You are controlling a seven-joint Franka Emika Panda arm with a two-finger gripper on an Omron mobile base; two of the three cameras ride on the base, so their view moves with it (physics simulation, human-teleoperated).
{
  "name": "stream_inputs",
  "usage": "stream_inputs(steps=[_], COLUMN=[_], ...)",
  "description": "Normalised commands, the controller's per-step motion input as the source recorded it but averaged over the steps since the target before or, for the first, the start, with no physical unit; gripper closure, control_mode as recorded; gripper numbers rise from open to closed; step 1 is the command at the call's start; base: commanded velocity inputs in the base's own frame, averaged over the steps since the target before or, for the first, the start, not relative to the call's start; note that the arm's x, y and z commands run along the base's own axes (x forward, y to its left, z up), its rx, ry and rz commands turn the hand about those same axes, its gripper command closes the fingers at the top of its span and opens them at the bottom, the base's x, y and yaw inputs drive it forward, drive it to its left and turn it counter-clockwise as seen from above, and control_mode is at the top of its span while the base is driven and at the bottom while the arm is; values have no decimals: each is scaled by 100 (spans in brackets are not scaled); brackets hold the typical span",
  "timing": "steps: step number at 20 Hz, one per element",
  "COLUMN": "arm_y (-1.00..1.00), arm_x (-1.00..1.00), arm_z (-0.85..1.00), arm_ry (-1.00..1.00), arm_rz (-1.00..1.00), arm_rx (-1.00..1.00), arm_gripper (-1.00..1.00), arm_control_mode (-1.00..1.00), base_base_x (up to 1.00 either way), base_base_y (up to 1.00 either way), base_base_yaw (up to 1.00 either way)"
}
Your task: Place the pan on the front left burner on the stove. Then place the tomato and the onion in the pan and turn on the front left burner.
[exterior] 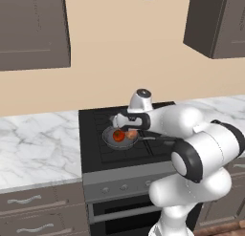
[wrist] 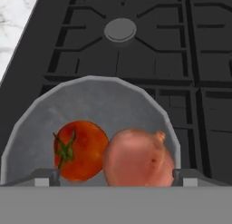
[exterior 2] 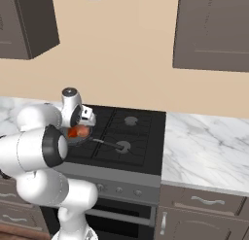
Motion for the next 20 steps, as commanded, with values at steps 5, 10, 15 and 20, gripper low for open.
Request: stream_inputs(steps=[5,10,15,20], arm_y=[0,0,0,1], arm_x=[-6,-20,-26,-33], arm_z=[37,34,19,0], arm_ry=[0,0,0,0], arm_rz=[0,0,0,0], arm_rx=[0,0,0,0], arm_gripper=[-100,-100,-100,-100], arm_control_mode=[-100,-100,-100,-100], base_base_x=[0,0,0,0], base_base_y=[0,0,0,0], base_base_yaw=[0,0,0,0])
